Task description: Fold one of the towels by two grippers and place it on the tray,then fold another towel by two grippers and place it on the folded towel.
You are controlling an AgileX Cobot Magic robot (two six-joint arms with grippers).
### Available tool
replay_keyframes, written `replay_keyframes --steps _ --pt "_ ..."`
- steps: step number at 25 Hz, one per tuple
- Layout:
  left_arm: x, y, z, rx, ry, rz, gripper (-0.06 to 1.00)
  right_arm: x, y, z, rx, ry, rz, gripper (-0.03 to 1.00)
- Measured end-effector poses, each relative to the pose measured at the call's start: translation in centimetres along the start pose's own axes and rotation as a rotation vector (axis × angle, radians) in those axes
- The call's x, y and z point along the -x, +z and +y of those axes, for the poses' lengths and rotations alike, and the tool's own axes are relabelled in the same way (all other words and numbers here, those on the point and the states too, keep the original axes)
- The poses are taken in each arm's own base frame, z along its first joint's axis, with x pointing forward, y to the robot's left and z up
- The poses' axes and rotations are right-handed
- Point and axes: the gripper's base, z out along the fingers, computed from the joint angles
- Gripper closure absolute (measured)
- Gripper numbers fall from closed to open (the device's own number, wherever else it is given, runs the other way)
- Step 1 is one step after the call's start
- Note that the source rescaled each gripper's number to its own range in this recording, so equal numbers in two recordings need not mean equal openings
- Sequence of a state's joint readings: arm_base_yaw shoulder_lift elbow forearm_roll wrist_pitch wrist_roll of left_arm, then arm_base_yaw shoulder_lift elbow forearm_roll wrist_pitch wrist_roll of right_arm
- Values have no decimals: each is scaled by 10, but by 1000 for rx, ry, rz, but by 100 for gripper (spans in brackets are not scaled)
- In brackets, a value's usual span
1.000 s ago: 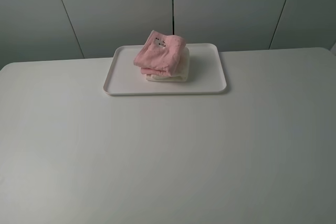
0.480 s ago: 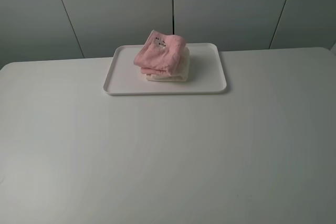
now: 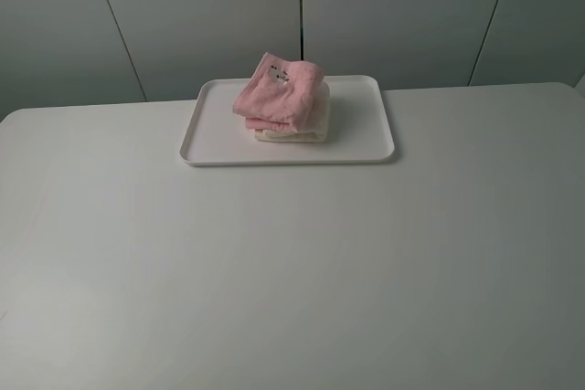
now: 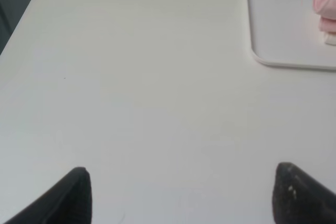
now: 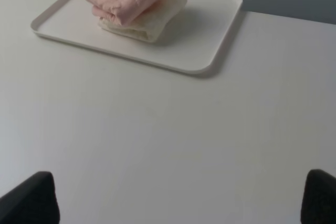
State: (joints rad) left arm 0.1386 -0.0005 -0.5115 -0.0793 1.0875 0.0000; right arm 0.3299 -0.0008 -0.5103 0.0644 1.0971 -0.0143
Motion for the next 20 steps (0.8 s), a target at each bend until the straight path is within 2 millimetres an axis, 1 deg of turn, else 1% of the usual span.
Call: replay_keyframes --steps 6,8,15,20 --pt "0 0 0 0 0 0 3 0 0 0 -5 -26 0 -3" --pt "0 0 1 6 3 0 3 0 0 1 -43 -12 -1 -3" --pt "0 0 3 35 18 0 3 1 2 2 -257 102 -7 -3" --pt "0 0 5 52 27 0 3 1 2 2 -278 113 -8 -3"
